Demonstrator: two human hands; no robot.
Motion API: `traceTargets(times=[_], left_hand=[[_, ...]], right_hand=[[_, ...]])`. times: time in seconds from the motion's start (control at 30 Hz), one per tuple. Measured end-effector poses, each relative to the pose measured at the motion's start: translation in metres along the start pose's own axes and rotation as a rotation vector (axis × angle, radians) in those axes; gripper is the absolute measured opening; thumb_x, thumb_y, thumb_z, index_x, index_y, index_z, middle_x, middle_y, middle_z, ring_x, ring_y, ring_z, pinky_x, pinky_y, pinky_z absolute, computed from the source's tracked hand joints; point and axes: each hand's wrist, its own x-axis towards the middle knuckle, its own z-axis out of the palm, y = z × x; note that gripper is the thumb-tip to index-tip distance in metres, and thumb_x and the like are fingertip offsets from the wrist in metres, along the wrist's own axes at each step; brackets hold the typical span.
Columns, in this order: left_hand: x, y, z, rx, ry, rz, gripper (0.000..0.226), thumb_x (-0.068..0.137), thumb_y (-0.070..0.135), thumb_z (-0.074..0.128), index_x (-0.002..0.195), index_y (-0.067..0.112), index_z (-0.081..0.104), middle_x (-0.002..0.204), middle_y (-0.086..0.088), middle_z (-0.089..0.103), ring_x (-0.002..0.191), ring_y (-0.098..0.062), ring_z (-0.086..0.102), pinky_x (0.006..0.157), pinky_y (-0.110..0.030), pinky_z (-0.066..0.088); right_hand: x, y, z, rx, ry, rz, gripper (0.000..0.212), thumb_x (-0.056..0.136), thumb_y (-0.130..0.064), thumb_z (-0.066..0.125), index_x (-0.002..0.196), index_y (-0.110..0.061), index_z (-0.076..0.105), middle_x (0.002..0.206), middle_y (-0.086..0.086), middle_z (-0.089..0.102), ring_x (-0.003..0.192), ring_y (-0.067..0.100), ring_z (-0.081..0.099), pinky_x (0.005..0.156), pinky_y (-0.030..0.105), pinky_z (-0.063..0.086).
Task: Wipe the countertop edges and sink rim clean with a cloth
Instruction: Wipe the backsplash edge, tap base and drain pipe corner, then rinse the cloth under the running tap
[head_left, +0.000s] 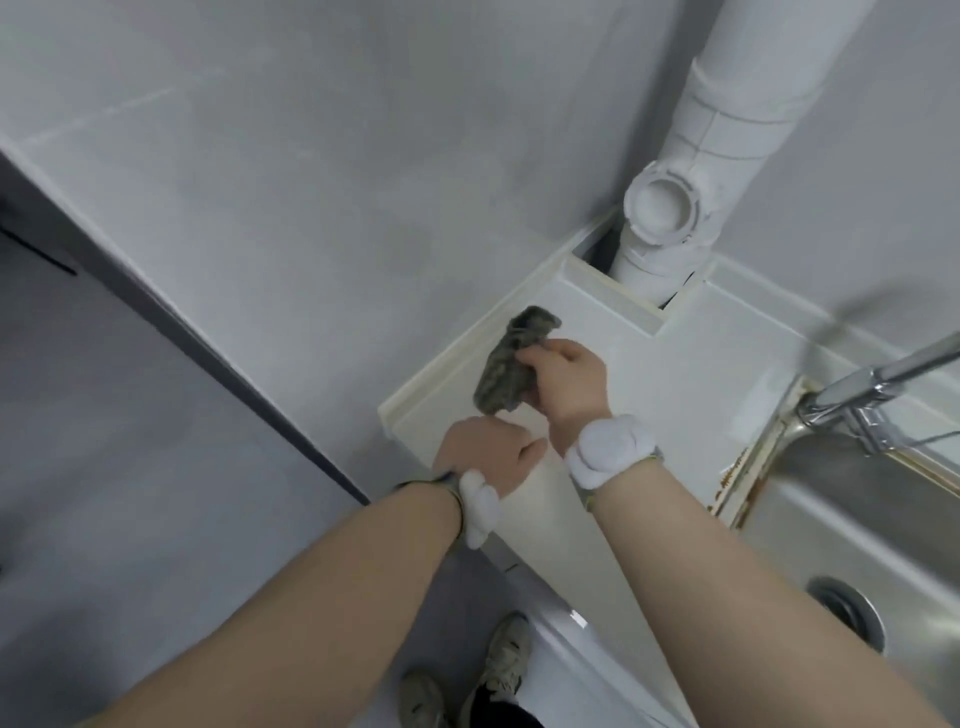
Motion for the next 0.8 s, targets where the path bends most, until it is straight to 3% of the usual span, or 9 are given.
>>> traceTargets(times=[0.07,0.17,0.27,0.33,0.4,0.47,0.57,0.67,0.8], left_hand=[[-0.011,0.016,-0.031,-0.095,0.048,0.06,0.043,0.1,0.047,0.033,0.072,0.021,0.052,0.086,-0.002,0.067,0.081,-0.023,0.061,0.072,-0.034,0.049],[-0.01,0.035,-0.065,-0.481,0.028,-0.013,0.027,0.097,0.04,0.044,0.097,0.022,0.065,0.091,-0.005,0.07,0.078,-0.024,0.064,0.068,-0.029,0.049],[-0.014,0.064,-0.1,-0.987,-0.185,-0.145,0.027,0.099,0.03,0.045,0.12,0.016,0.056,0.091,-0.016,0.071,0.052,-0.022,0.051,0.054,-0.025,0.043],[-0.021,0.091,-0.121,-1.234,-0.344,-0.206,0.036,0.099,0.033,0.046,0.128,0.012,0.051,0.097,-0.02,0.069,0.061,-0.026,0.057,0.057,-0.029,0.05],[-0.028,0.121,-0.129,-1.293,-0.454,-0.179,0.046,0.096,0.047,0.047,0.129,0.015,0.052,0.105,-0.018,0.069,0.085,-0.028,0.068,0.073,-0.034,0.058],[-0.038,0.154,-0.128,-1.346,-0.534,-0.115,0.058,0.091,0.063,0.046,0.122,0.017,0.06,0.105,-0.014,0.072,0.095,-0.027,0.07,0.083,-0.037,0.057],[-0.052,0.2,-0.121,-1.436,-0.67,-0.037,0.068,0.08,0.077,0.05,0.115,0.022,0.066,0.103,-0.006,0.075,0.097,-0.024,0.071,0.093,-0.041,0.054],[-0.061,0.236,-0.107,-1.48,-0.721,-0.041,0.056,0.086,0.066,0.053,0.117,0.021,0.065,0.105,-0.004,0.074,0.098,-0.023,0.071,0.094,-0.044,0.054],[-0.058,0.275,-0.079,-1.548,-0.567,-0.164,0.027,0.097,0.034,0.057,0.118,0.018,0.062,0.101,-0.01,0.074,0.096,-0.032,0.07,0.079,-0.044,0.059]], right_hand=[[-0.01,-0.026,-0.022,0.119,0.091,0.022,0.016,0.081,-0.008,0.061,0.095,-0.003,0.065,0.087,0.018,0.067,0.075,0.028,0.065,0.069,0.036,0.058],[-0.026,-0.051,-0.058,0.098,0.195,-0.003,0.023,0.072,-0.016,0.055,0.089,-0.005,0.065,0.082,0.015,0.064,0.073,0.027,0.06,0.065,0.04,0.054],[-0.061,-0.07,-0.102,0.0,0.285,-0.029,0.012,0.07,-0.021,0.05,0.071,-0.013,0.058,0.075,0.009,0.058,0.066,0.023,0.054,0.064,0.035,0.044],[-0.086,-0.078,-0.135,-0.076,0.32,-0.046,0.018,0.084,-0.018,0.046,0.067,-0.018,0.053,0.069,0.002,0.054,0.063,0.018,0.052,0.068,0.033,0.047],[-0.102,-0.075,-0.164,-0.125,0.355,-0.029,0.018,0.082,-0.023,0.044,0.067,-0.021,0.053,0.074,0.004,0.057,0.072,0.025,0.057,0.081,0.04,0.052],[-0.113,-0.072,-0.191,-0.124,0.38,-0.03,0.017,0.075,-0.029,0.043,0.068,-0.02,0.056,0.085,0.011,0.061,0.086,0.033,0.062,0.089,0.049,0.052],[-0.139,-0.078,-0.216,0.025,0.426,0.017,0.018,0.079,-0.021,0.044,0.071,-0.016,0.06,0.079,0.014,0.063,0.076,0.028,0.059,0.071,0.037,0.05],[-0.156,-0.072,-0.243,-0.083,0.443,-0.013,0.016,0.07,-0.023,0.044,0.065,-0.014,0.057,0.069,0.011,0.056,0.069,0.023,0.05,0.06,0.034,0.04],[-0.149,-0.05,-0.291,-0.429,0.356,-0.1,0.026,0.082,-0.026,0.04,0.08,-0.02,0.066,0.086,0.001,0.064,0.084,0.023,0.062,0.083,0.041,0.053]])
